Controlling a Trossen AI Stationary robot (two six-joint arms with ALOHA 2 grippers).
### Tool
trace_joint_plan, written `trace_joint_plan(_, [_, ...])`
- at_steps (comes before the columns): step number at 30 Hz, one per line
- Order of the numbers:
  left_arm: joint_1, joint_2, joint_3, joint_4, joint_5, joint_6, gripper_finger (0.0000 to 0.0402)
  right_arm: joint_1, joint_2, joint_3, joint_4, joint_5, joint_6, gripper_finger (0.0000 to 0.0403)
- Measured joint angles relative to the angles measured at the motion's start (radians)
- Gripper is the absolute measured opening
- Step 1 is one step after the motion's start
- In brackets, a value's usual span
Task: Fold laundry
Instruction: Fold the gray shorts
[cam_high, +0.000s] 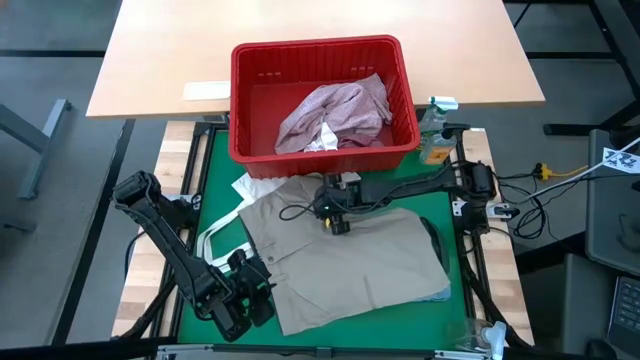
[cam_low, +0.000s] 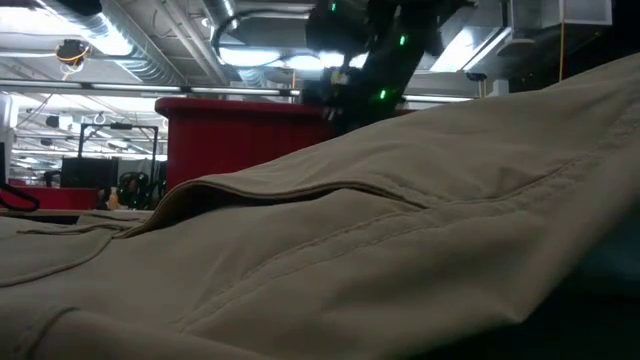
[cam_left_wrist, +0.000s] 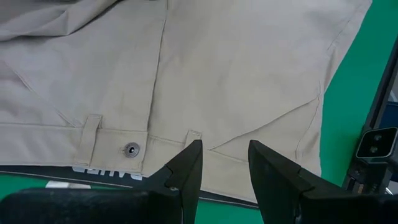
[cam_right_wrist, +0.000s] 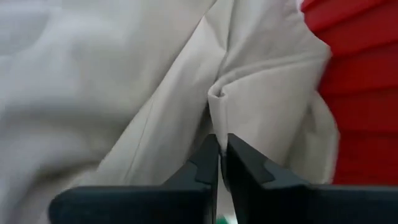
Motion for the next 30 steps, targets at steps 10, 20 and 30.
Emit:
trace_joint_plan(10, [0.046,0.0,0.0,-0.086,-0.001,-0.008,0.0124,0.081,-0.12,0.167,-0.285,0.095,0.032,0.0017])
trace_joint_plan(20, [0.152,0.0,0.0,-0.301,0.0,-0.01,0.0124,0.09,-0.226,0.235,-0.449,0.134,0.174,0.0009])
trace_joint_plan(30, [0.27,0.0,0.0,-0.394,0.007,0.0,0.0124,0.09,-0.281,0.235,-0.562,0.133,0.222,0.0006])
